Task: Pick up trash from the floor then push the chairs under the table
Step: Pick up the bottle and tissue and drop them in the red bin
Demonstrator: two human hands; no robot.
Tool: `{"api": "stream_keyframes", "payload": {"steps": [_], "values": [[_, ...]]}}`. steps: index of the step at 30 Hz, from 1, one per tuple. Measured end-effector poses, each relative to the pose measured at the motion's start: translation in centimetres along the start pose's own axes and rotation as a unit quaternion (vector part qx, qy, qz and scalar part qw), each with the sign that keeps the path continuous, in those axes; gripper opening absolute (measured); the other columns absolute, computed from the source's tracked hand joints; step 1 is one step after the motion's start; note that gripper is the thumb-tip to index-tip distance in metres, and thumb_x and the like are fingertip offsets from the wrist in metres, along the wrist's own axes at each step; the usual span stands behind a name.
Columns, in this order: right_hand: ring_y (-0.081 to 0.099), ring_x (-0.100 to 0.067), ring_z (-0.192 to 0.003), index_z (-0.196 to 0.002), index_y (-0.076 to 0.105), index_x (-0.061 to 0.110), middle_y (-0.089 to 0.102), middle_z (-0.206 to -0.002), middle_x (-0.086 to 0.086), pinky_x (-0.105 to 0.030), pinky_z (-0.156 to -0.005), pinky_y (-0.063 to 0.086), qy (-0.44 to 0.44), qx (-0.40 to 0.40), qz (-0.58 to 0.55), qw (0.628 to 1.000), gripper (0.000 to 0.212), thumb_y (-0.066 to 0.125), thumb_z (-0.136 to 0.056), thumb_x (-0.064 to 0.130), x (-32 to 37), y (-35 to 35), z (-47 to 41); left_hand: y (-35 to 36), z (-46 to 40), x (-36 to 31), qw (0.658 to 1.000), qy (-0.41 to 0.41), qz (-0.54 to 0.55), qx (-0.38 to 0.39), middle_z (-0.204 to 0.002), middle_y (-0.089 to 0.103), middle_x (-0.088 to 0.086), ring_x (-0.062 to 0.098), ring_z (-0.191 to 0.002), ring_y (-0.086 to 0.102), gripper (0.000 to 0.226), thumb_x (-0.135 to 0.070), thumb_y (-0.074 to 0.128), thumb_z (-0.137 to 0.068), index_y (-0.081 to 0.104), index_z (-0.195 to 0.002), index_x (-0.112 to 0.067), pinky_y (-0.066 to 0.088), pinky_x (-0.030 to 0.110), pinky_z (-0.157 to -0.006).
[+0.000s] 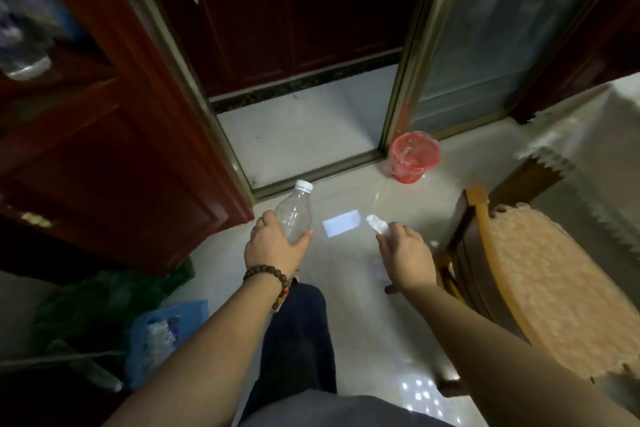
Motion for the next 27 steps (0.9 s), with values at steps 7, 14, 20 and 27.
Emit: {"api": "stream_keyframes", "payload": {"steps": [7, 14, 20, 27], "values": [[0.052, -0.035, -0.099, -0.104, 0.055, 0.01, 0.061, -0.102, -0.015, -0.042, -0.077, 0.044, 0.114, -0.031, -0.031, 0.993, 0.024, 0.048, -0.094, 0.03, 1.4, 1.1, -15.7, 2.0, -19.5, -5.2, 0.998, 0.047, -0.007, 0.052, -0.109, 0.061, 0.018, 0.036, -0.097, 0.061, 0.07, -0.059, 0.069, -0.07, 0.046, -0.111, -0.007, 0.05, 0.041, -0.073], [0.053, -0.033, -0.095, -0.101, 0.055, 0.009, 0.061, -0.097, -0.013, -0.043, -0.075, 0.045, 0.23, -0.083, -0.048, 0.968, 0.023, 0.049, -0.093, 0.03, -0.5, -0.9, -25.3, 5.5, -31.9, -14.0, 0.984, 0.128, -0.004, 0.12, -0.112, 0.059, 0.018, 0.035, -0.102, 0.058, 0.067, -0.052, 0.073, -0.07, 0.047, -0.112, -0.007, 0.049, 0.04, -0.077], [0.054, -0.032, -0.092, -0.098, 0.056, 0.008, 0.061, -0.095, -0.013, -0.041, -0.074, 0.045, 0.301, -0.125, -0.035, 0.945, 0.022, 0.049, -0.093, 0.028, -6.0, -3.2, -30.0, 12.2, -37.0, -22.1, 0.961, 0.195, -0.012, 0.194, -0.114, 0.058, 0.016, 0.033, -0.103, 0.056, 0.07, -0.055, 0.07, -0.071, 0.045, -0.115, -0.006, 0.05, 0.039, -0.079], [0.053, -0.039, -0.092, -0.096, 0.054, 0.004, 0.061, -0.095, -0.019, -0.044, -0.073, 0.044, 0.377, -0.151, -0.058, 0.912, 0.023, 0.052, -0.092, 0.026, -15.7, -5.3, -37.1, 21.5, -42.0, -32.3, 0.94, 0.231, -0.01, 0.25, -0.112, 0.058, 0.012, 0.031, -0.1, 0.057, 0.074, -0.063, 0.067, -0.07, 0.045, -0.115, -0.008, 0.049, 0.037, -0.075]]}}
Point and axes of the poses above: each hand's wrist, its own z-axis away from the middle knuckle, its own y-axis out of the palm, x = y × z, the point moved 7 cm from there along -z, towards the middle knuckle
